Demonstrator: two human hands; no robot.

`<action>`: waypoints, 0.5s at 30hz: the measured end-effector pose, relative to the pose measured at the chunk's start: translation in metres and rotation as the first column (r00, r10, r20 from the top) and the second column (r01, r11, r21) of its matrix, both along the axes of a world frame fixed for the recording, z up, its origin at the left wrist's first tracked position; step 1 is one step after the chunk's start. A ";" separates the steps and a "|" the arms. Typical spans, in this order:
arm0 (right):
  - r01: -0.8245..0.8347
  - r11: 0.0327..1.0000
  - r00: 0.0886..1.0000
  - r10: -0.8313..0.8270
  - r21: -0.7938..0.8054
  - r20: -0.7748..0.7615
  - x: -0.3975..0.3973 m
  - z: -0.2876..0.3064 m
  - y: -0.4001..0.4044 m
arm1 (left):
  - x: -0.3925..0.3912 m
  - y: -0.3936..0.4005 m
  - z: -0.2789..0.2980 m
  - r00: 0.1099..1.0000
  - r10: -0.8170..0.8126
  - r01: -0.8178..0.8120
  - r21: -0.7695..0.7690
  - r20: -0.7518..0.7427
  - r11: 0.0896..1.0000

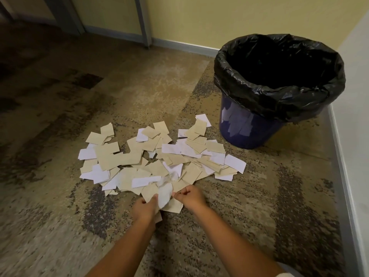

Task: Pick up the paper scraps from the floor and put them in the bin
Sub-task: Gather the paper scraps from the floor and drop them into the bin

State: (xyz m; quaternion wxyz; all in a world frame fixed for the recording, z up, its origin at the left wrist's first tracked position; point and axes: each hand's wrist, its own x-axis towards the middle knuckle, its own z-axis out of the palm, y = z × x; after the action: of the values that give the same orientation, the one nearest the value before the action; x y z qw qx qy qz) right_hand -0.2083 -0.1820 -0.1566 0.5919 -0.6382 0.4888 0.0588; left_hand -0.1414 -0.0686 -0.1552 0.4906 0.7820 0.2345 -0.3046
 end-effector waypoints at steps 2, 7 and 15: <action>0.016 0.997 1.000 -0.016 0.075 0.010 -0.005 0.002 0.004 | -0.004 0.002 0.008 0.996 0.056 -0.064 -0.124 -0.065 0.990; 0.093 0.972 0.994 -0.103 0.217 0.037 -0.020 0.015 0.018 | -0.016 0.007 0.032 0.993 0.078 -0.094 -0.197 -0.088 0.976; 0.109 0.907 0.986 -0.149 0.408 0.069 -0.031 0.052 0.020 | -0.025 0.012 0.064 0.993 0.042 -0.070 -0.255 -0.114 0.964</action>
State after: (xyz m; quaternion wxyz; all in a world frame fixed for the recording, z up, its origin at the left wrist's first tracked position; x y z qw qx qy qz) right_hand -0.2389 -0.1620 -0.1046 0.7364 -0.4711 0.4776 0.0873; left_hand -0.1667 -0.0568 -0.0915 0.5833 0.6870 0.2409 -0.3601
